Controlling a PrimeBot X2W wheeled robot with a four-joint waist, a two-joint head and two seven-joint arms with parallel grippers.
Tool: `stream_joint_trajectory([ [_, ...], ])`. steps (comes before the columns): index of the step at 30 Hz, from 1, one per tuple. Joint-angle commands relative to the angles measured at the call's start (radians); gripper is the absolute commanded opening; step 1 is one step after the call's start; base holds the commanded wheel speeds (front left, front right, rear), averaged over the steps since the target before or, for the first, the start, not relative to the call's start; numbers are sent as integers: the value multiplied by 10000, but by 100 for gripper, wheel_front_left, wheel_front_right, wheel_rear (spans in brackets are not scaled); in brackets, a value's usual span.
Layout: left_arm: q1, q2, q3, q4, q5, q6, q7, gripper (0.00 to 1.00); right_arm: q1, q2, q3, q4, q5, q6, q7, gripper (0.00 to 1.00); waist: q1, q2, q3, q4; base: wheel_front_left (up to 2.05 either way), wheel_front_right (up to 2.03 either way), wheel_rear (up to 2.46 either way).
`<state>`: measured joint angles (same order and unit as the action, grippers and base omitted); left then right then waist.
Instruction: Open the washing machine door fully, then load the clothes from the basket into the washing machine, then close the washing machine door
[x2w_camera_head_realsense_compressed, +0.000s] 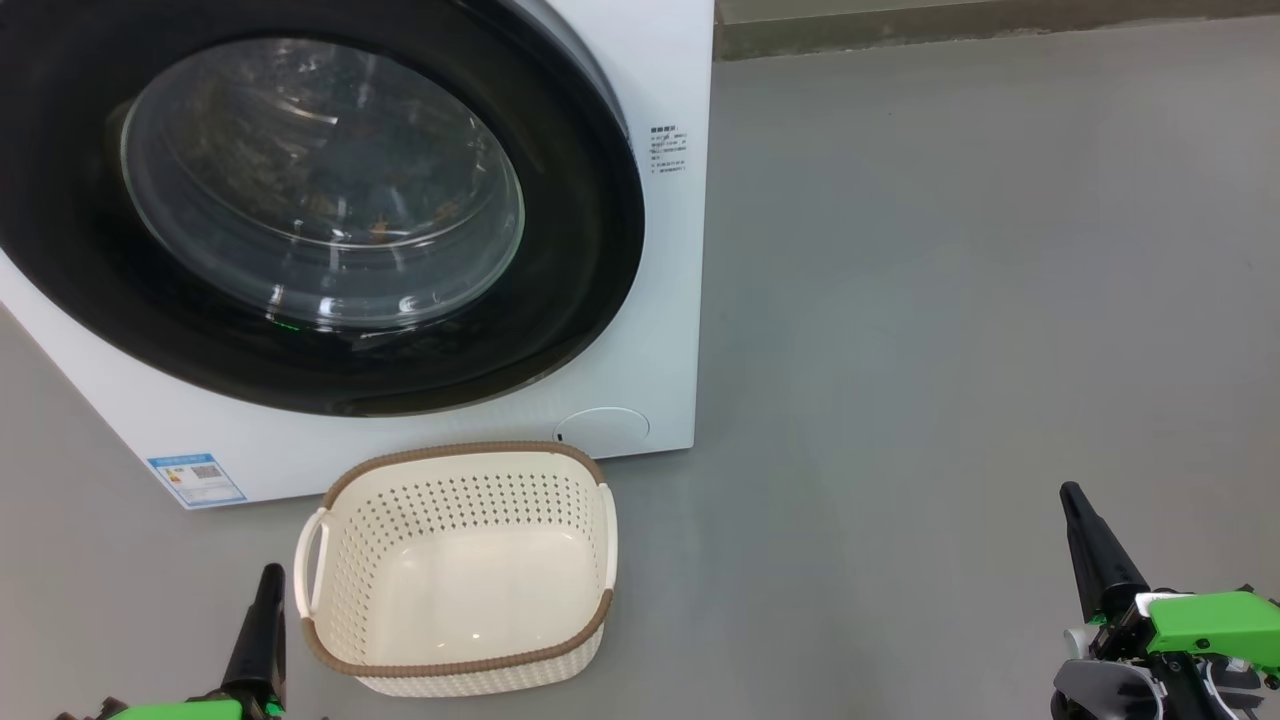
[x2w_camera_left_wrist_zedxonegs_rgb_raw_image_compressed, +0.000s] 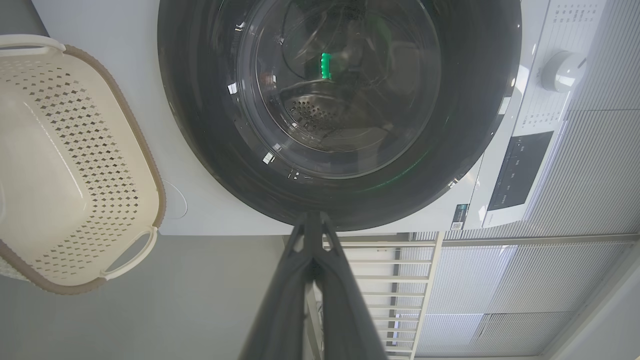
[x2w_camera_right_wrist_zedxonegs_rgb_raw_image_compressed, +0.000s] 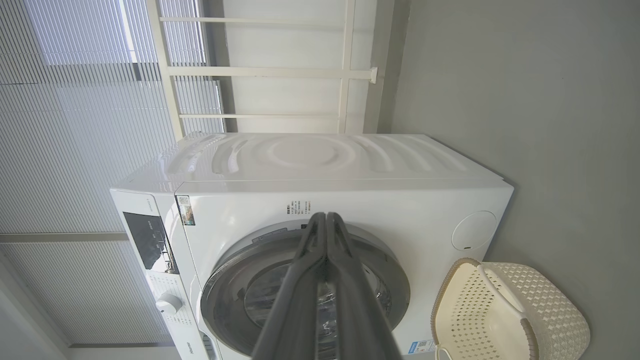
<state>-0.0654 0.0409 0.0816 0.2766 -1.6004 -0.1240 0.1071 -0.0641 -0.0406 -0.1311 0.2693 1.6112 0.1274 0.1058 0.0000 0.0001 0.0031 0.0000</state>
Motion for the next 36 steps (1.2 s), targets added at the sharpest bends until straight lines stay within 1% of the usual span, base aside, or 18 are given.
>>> stream_joint_trajectory([
  [1,-426,93,323,-314,-81,-67,62,0,-436,-119,194,-247,-8,33,57,0,0,-1,0,0,0,0,0],
  [36,-426,93,322,-314,-82,-67,61,0,-437,-110,180,-246,-20,33,68,0,0,-1,0,0,0,0,0],
])
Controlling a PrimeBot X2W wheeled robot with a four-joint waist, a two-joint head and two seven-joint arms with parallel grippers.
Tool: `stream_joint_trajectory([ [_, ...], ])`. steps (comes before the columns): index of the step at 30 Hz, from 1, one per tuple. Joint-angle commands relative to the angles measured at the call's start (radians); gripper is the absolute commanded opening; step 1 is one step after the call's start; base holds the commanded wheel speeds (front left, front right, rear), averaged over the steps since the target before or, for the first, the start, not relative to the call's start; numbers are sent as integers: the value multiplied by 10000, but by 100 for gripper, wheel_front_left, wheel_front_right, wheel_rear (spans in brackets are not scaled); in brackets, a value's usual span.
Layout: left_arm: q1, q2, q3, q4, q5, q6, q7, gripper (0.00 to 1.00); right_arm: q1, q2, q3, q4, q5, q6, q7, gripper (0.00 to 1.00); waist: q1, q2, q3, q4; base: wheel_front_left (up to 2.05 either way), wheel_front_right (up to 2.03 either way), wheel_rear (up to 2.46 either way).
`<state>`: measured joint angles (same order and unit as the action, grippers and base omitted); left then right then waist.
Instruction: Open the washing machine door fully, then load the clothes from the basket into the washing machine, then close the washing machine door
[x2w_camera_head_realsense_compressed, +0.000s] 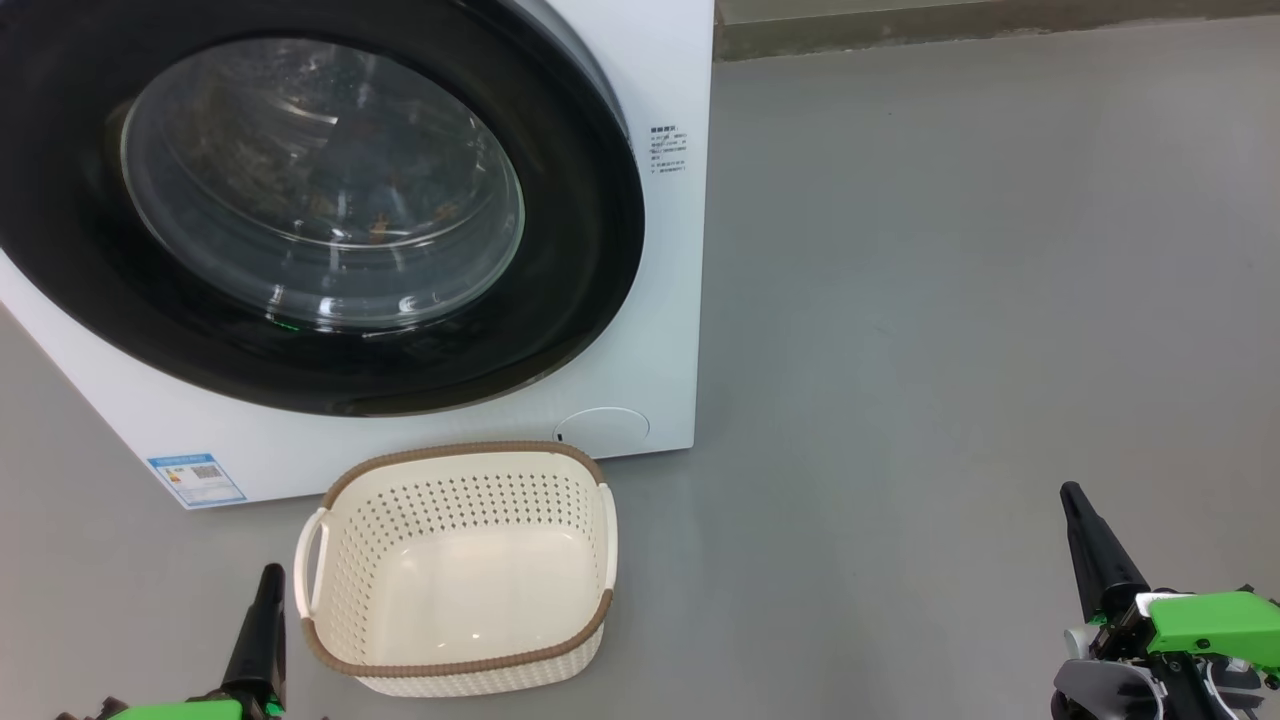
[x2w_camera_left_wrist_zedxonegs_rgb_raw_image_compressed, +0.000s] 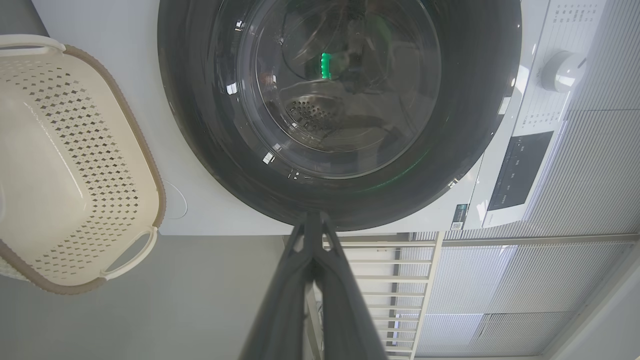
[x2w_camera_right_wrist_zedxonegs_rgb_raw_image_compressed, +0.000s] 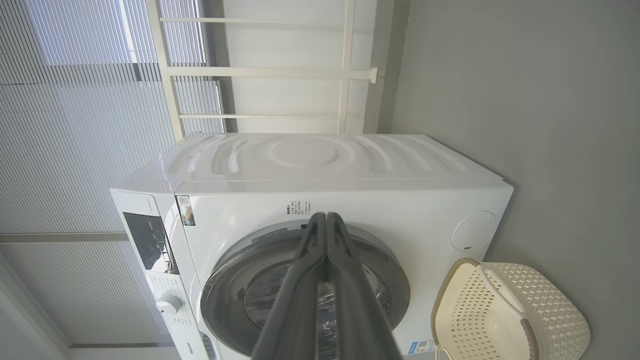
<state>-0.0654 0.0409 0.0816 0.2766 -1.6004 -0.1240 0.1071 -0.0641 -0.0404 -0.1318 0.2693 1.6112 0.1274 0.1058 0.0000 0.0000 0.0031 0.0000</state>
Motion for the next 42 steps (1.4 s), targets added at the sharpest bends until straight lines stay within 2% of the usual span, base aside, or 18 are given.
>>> stream_joint_trajectory([
  [1,-426,93,322,-314,-82,-67,61,0,-438,-111,188,-246,-20,33,69,0,0,0,0,0,0,0,0],
  [42,-426,93,321,-315,-83,-67,60,0,-438,-105,178,-246,-28,33,76,0,0,0,0,0,0,0,0],
])
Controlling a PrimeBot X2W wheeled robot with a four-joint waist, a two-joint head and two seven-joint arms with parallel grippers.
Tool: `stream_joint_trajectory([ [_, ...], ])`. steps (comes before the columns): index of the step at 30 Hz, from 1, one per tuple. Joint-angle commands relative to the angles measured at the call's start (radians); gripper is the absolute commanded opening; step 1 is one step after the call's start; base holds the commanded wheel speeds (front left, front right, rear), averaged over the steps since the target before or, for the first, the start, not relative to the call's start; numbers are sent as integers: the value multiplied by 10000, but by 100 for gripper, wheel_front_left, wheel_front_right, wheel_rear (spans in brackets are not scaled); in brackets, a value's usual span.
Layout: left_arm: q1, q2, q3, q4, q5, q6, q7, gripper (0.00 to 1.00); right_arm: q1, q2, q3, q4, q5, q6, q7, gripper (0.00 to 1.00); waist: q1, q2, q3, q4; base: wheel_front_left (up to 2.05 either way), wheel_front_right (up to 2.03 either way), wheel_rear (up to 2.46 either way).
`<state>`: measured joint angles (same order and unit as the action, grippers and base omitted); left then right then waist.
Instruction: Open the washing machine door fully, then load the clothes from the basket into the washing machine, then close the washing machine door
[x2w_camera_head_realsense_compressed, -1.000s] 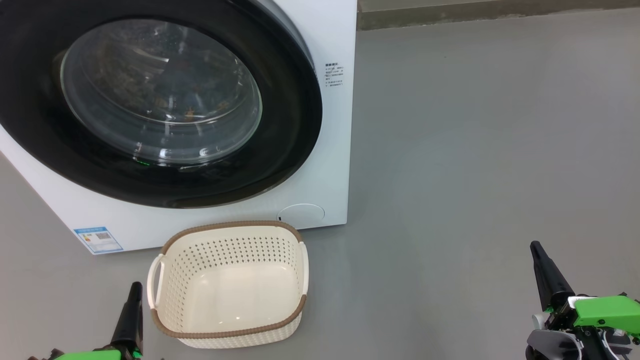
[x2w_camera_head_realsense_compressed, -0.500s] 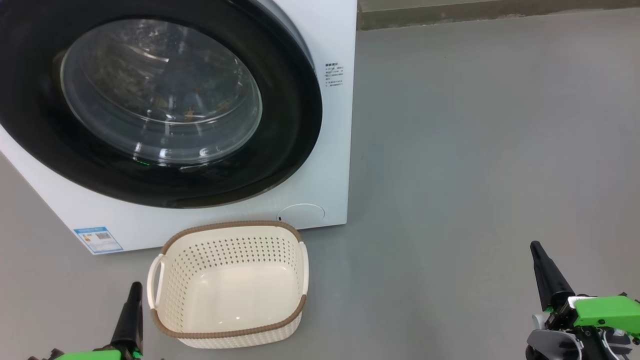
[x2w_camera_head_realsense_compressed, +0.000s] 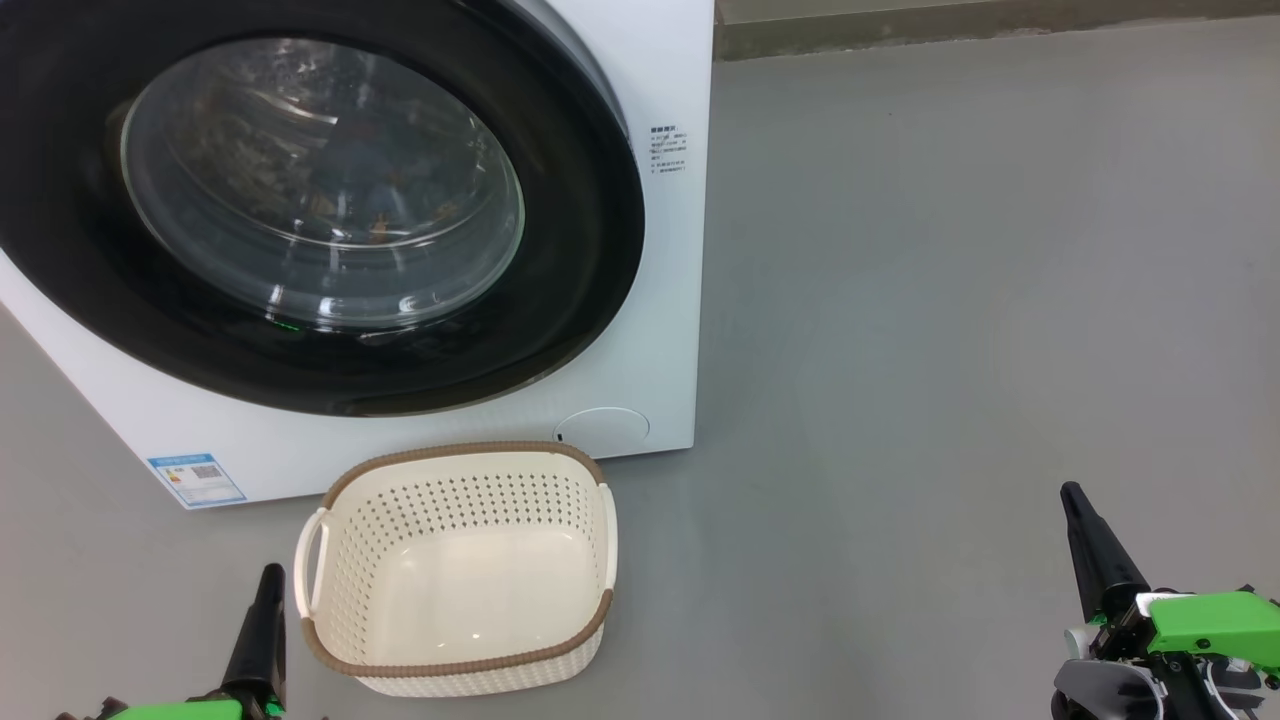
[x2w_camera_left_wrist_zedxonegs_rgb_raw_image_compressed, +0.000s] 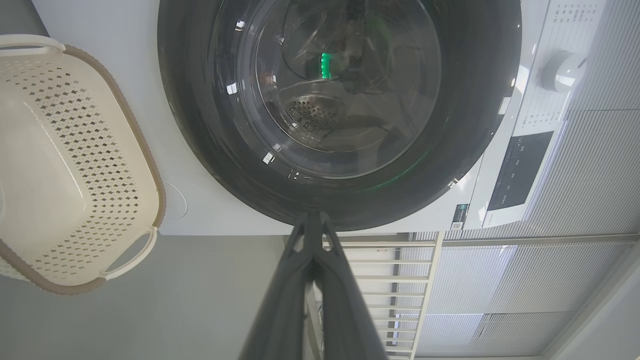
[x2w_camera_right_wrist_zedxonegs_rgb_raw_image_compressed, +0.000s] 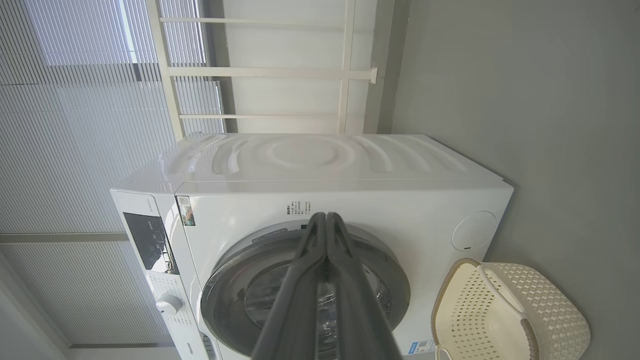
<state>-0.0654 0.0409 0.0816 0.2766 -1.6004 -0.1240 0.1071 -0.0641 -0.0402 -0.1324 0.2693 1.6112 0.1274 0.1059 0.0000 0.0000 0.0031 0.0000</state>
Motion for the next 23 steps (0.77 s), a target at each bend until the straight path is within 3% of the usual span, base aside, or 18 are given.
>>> stream_joint_trajectory([
  [1,-426,93,321,-315,-83,-67,60,0,-438,-107,184,-246,-28,33,74,0,0,0,0,0,0,0,0],
  [23,-426,93,320,-315,-83,-67,60,0,-439,-105,181,-245,-30,33,77,0,0,0,0,0,0,0,0],
])
